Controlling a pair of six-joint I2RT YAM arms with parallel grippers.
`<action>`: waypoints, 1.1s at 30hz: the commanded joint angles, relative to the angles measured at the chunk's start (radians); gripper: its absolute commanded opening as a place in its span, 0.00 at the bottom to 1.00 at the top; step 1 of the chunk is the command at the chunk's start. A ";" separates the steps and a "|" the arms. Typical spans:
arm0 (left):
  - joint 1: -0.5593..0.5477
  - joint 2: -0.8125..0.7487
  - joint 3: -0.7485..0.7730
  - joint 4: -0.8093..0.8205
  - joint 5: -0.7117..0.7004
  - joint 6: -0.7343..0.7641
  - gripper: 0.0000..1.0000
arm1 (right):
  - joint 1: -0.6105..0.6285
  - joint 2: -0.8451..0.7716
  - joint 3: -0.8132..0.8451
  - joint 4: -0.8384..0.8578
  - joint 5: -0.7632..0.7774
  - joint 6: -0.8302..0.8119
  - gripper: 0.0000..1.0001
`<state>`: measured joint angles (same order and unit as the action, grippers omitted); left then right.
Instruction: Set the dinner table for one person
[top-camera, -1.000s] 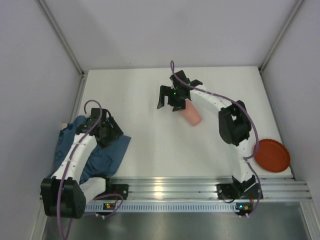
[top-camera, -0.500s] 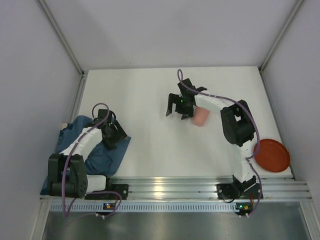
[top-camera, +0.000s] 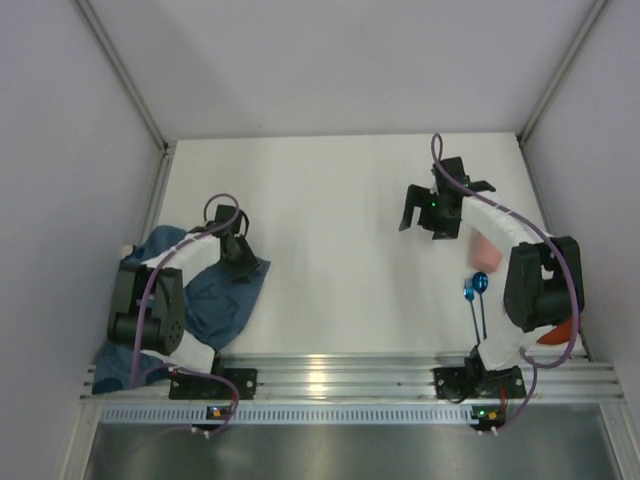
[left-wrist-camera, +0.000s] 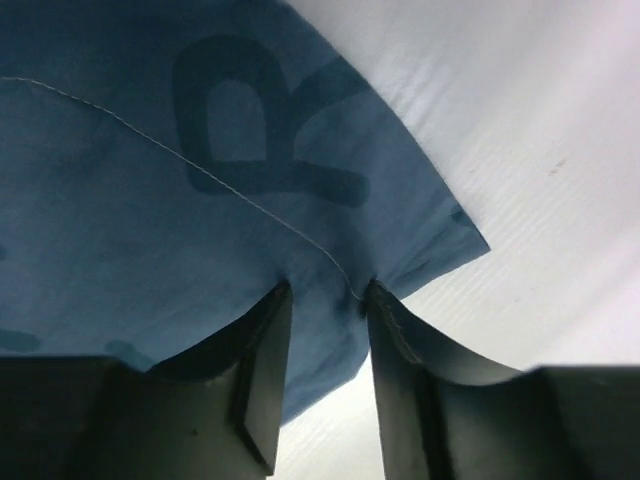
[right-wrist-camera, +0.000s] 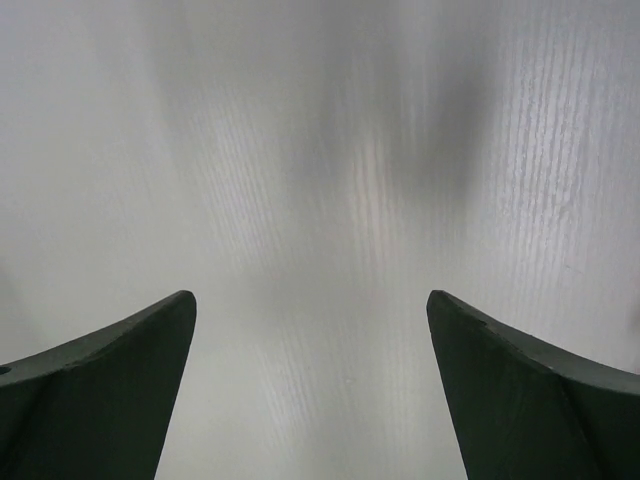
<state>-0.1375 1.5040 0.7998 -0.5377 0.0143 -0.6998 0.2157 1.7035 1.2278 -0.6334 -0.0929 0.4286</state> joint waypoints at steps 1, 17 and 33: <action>-0.056 0.161 0.004 0.128 -0.005 0.023 0.39 | -0.022 -0.123 -0.017 -0.014 -0.025 -0.039 1.00; -0.630 0.640 0.781 -0.037 0.059 0.227 0.00 | -0.087 -0.366 -0.123 -0.080 0.045 -0.025 1.00; -0.761 0.233 0.809 -0.142 -0.082 0.142 0.98 | -0.111 -0.337 -0.087 -0.086 0.003 0.082 0.99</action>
<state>-0.9253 1.9125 1.6054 -0.6266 0.0807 -0.5220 0.1120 1.3277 1.0950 -0.7506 0.0238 0.4694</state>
